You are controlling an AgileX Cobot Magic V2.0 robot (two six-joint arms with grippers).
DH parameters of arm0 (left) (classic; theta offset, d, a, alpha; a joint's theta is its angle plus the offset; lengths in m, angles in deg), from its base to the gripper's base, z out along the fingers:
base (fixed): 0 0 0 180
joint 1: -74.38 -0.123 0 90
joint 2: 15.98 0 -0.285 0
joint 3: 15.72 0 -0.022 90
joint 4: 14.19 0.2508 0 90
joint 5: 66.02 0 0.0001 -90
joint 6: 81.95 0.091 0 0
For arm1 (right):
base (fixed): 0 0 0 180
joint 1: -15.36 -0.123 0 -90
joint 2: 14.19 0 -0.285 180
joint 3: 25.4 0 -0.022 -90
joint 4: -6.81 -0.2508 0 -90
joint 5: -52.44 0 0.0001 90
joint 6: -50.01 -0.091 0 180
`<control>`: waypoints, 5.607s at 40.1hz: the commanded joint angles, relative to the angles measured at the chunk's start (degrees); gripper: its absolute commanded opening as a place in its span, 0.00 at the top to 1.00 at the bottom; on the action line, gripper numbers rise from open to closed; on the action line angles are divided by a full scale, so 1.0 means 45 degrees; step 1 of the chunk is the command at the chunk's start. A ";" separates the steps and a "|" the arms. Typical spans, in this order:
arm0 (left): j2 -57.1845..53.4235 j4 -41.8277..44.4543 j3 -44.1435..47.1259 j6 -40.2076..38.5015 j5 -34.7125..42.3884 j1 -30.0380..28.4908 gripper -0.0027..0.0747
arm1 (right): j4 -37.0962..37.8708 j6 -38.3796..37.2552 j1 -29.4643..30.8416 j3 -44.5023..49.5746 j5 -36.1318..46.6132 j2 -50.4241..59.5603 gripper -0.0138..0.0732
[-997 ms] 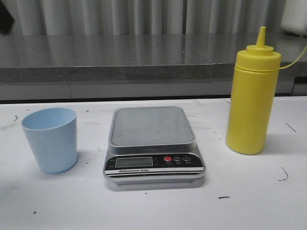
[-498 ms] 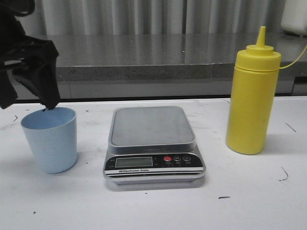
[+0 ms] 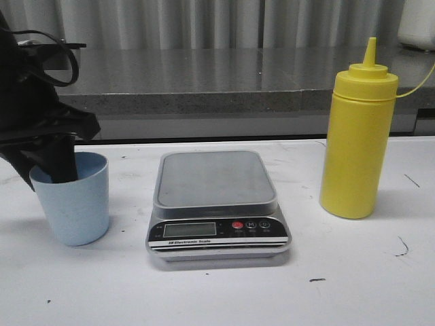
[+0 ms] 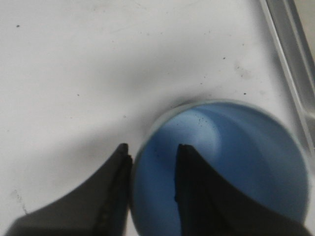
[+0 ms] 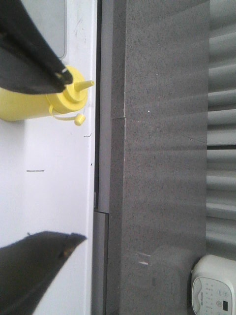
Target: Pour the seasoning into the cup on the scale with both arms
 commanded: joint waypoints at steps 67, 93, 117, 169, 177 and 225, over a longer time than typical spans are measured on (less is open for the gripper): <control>0.3226 -0.0066 -0.9964 -0.0034 -0.5341 0.2944 0.27 | 0.0136 0.0069 0.0040 -0.0411 0.0875 -0.0128 0.16; -0.0551 0.0241 -0.8814 0.0241 -0.4633 0.2060 0.99 | 0.0136 0.0069 0.0040 -0.0411 0.0849 -0.0128 0.16; -0.7772 -0.0194 0.1462 -0.0074 0.1698 -0.2887 0.99 | 0.0136 0.0069 0.0040 -0.0411 0.0780 -0.0128 0.16; -2.0443 -0.0528 0.9122 -0.0074 0.5261 -0.2879 0.99 | -0.0138 0.0650 0.0023 -0.0252 0.1719 -0.2647 0.16; -2.0443 -0.0528 0.9122 -0.0074 0.5261 -0.2879 0.99 | -0.0138 0.0760 0.0018 0.1359 0.3020 -0.3634 0.16; -2.0401 -0.0528 0.9141 -0.0074 0.5261 -0.2879 0.99 | -0.0182 -0.0611 -0.3855 0.5690 1.8727 -1.4164 0.16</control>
